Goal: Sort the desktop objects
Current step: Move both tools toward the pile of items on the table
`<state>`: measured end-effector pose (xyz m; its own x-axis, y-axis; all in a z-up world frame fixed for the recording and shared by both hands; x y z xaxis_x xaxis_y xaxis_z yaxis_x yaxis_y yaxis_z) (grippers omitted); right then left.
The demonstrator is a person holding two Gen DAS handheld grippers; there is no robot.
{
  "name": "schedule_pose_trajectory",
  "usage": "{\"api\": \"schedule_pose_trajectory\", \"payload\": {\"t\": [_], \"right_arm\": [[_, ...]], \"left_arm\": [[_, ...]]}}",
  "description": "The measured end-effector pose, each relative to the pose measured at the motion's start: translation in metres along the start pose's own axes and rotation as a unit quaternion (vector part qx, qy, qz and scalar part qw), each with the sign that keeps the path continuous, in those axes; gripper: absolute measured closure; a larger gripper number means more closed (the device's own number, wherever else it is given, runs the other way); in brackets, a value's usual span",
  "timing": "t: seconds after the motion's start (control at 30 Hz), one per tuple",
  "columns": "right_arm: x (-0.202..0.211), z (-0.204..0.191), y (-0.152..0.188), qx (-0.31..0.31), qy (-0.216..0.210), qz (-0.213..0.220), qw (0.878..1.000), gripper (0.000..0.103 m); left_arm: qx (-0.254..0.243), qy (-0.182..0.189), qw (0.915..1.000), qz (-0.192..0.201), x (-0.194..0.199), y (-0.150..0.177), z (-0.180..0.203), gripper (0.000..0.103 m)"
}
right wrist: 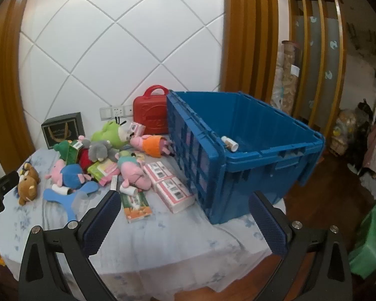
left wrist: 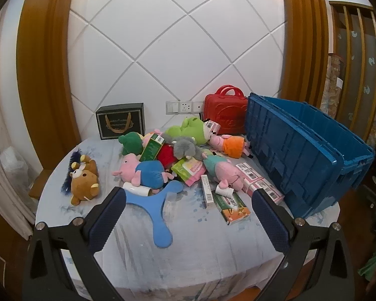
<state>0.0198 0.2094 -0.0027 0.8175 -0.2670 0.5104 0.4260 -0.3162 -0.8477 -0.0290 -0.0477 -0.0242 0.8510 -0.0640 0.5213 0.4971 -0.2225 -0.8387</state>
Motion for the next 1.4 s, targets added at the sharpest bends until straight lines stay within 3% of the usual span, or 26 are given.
{"api": "schedule_pose_trajectory", "payload": {"t": [0.33, 0.5, 0.73, 0.9, 1.0, 1.13, 1.2, 1.27, 1.4], "right_arm": [[-0.015, -0.035, 0.02, -0.001, 0.012, -0.015, 1.0, 0.0], [-0.044, -0.053, 0.04, 0.014, 0.001, -0.05, 0.999, 0.0], [-0.131, -0.08, 0.059, 0.047, -0.03, -0.121, 0.991, 0.0], [-0.21, -0.1, 0.067, 0.071, -0.072, -0.187, 0.977, 0.0], [-0.252, -0.11, 0.066, 0.083, -0.091, -0.211, 0.97, 0.0], [-0.305, -0.113, 0.072, 0.102, -0.09, -0.24, 0.961, 0.0], [-0.328, -0.11, 0.08, 0.105, -0.086, -0.262, 0.956, 0.0], [-0.341, -0.11, 0.087, 0.104, -0.091, -0.277, 0.951, 0.0], [-0.356, -0.115, 0.099, 0.104, -0.111, -0.3, 0.942, 0.005]], "left_arm": [[0.018, -0.002, 0.9997, -0.018, -0.033, 0.032, -0.05, 0.001], [0.049, -0.014, 0.9965, -0.067, -0.074, 0.064, -0.077, 0.001], [0.084, -0.054, 0.9806, -0.169, -0.156, 0.105, -0.097, 0.001], [0.113, -0.057, 0.9678, -0.218, -0.217, 0.113, -0.091, 0.001], [0.117, -0.065, 0.9633, -0.233, -0.249, 0.113, -0.082, 0.001], [0.119, -0.047, 0.9614, -0.244, -0.278, 0.11, -0.066, 0.001], [0.105, -0.046, 0.9635, -0.242, -0.294, 0.11, -0.055, 0.001], [0.089, -0.045, 0.9605, -0.26, -0.312, 0.113, -0.047, 0.001], [0.047, -0.031, 0.9554, -0.29, -0.34, 0.118, -0.032, 0.011]]}}
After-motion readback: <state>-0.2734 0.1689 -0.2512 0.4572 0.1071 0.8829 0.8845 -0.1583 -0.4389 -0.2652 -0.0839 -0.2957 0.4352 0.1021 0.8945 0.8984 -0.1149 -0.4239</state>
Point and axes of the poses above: each gripper's, at about its wrist camera, not at the fingertips, and x roughly against the way its jaws point, z to its right, y to its underside, the point moved 3 cm from there along -x, roughly the way its jaws point, and after that the axes turned 14 degrees about -x, right-handed, at the moved point
